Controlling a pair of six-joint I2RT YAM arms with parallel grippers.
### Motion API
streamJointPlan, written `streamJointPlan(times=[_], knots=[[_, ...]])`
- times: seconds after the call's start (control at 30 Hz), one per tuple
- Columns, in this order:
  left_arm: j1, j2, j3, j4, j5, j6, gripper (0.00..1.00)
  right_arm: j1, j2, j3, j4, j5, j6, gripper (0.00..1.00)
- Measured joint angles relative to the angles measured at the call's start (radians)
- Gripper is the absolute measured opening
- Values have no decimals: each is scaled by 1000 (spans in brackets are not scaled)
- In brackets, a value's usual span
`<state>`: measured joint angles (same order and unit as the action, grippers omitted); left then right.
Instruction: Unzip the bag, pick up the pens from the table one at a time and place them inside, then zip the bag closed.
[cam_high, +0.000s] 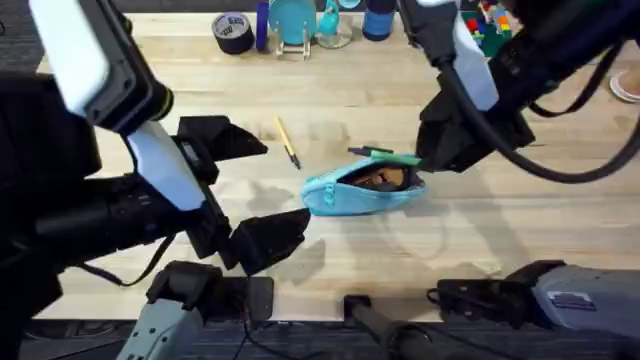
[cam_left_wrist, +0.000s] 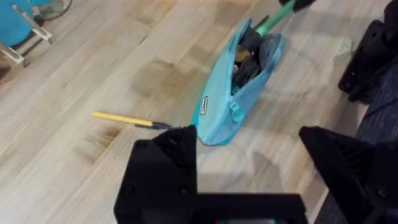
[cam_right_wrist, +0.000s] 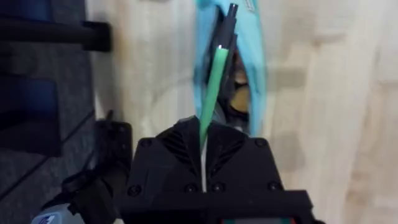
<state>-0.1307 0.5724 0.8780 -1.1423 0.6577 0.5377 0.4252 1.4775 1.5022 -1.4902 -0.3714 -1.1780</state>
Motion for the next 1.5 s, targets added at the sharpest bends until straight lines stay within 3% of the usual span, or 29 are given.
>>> streamJointPlan(times=[0.4, 1.13, 1.5], knots=[[0, 0, 0, 0, 0, 0, 995, -5, 66, -114, 52, -56, -121, 33], [0, 0, 0, 0, 0, 0, 995, -29, 241, -118, 115, -10, -132, 33], [0, 0, 0, 0, 0, 0, 996, -29, 250, -122, 162, -8, -131, 33]])
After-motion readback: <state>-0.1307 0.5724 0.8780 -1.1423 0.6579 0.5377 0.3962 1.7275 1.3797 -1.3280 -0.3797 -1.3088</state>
